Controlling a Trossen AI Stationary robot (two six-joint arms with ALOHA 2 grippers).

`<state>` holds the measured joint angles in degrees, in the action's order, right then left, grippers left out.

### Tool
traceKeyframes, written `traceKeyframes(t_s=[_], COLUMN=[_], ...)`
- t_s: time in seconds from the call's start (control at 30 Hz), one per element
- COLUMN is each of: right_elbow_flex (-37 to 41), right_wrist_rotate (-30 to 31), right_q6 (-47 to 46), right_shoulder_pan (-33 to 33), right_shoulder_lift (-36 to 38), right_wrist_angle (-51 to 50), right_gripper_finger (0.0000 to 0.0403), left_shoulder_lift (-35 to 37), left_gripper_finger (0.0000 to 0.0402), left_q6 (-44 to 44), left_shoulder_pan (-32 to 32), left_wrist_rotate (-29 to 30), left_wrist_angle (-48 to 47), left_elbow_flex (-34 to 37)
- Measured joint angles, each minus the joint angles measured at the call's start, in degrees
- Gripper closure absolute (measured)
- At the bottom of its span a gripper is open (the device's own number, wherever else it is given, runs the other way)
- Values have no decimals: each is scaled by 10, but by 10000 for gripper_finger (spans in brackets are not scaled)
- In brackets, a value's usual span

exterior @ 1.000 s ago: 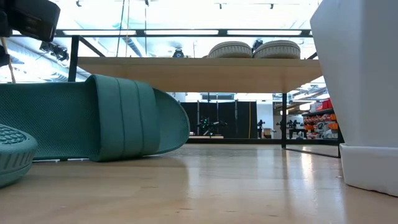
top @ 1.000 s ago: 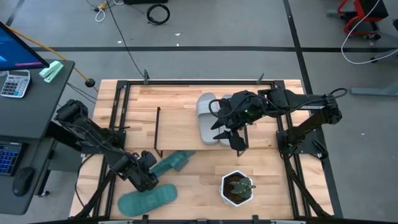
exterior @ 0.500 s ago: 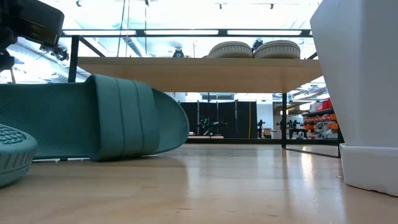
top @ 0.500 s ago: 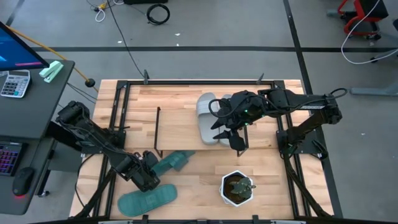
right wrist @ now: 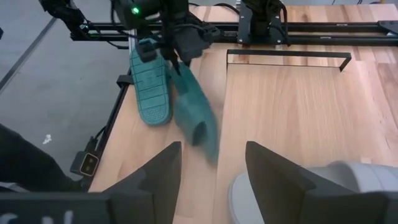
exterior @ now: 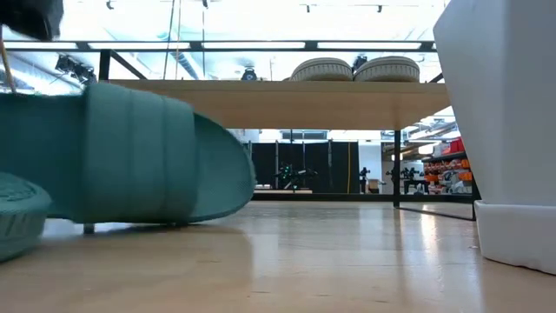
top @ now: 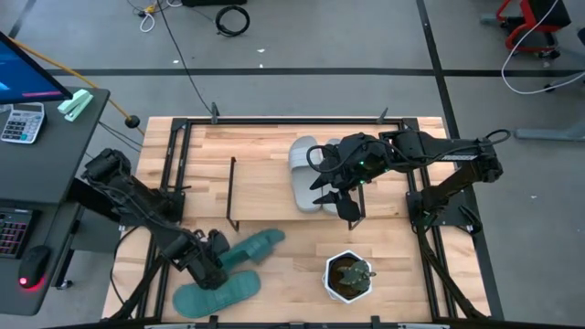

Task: Pick and place slides into the shelf
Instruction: Put the top green slide on the shelf

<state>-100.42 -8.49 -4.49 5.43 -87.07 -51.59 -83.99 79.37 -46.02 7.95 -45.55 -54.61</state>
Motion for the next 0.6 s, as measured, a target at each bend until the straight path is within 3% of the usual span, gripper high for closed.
traceKeyframes(t_s=[0.17, 0.6], right_elbow_flex=[0, 0], right_wrist_rotate=[0, 0], right_q6=[7, 13], right_shoulder_pan=[-1, -2], right_shoulder_lift=[0, 0], right_wrist_angle=[0, 0], right_gripper_finger=[218, 218], left_shoulder_lift=[0, 0], left_gripper_finger=[320, 321], left_q6=[-12, -21], left_shoulder_pan=[-25, -38], left_wrist_rotate=[-3, 59], left_wrist_angle=[-53, -352], left_elbow_flex=[-58, -260])
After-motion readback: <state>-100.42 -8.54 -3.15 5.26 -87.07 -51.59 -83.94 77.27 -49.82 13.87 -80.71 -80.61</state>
